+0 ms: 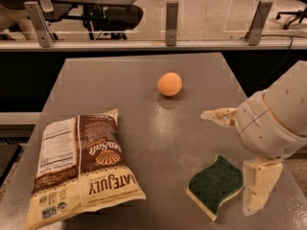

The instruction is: Pick sponge

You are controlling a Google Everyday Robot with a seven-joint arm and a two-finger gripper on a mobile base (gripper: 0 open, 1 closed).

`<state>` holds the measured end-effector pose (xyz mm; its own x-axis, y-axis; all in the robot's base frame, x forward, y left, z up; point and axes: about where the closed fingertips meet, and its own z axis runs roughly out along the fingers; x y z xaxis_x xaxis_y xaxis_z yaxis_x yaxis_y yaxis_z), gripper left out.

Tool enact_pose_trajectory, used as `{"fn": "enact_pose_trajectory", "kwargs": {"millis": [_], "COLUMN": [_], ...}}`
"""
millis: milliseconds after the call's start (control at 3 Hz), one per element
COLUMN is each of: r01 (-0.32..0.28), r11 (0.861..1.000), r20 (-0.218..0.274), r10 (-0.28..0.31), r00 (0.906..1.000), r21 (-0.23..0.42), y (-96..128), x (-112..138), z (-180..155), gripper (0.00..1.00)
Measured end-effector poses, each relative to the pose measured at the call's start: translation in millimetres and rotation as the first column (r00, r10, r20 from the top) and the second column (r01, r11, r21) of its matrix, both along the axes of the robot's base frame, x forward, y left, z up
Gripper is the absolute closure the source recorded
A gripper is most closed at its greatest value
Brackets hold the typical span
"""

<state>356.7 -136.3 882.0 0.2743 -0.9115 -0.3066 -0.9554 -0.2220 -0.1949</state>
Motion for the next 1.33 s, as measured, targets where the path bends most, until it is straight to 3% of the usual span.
{"fn": "enact_pose_trajectory", "kwargs": {"millis": [667,1333], "r01": [-0.127,-0.161], "r11": [0.991,0.986], "r20": [-0.051,-0.117], "r10": [0.125,0.156], "r00": [0.9909,0.9808], "r21": [-0.034,-0.039], "y": [13.7,11.6], "x": [-14.5,-17.4], "z": [-43.1,-53.6], "gripper": [0.00,0.39]}}
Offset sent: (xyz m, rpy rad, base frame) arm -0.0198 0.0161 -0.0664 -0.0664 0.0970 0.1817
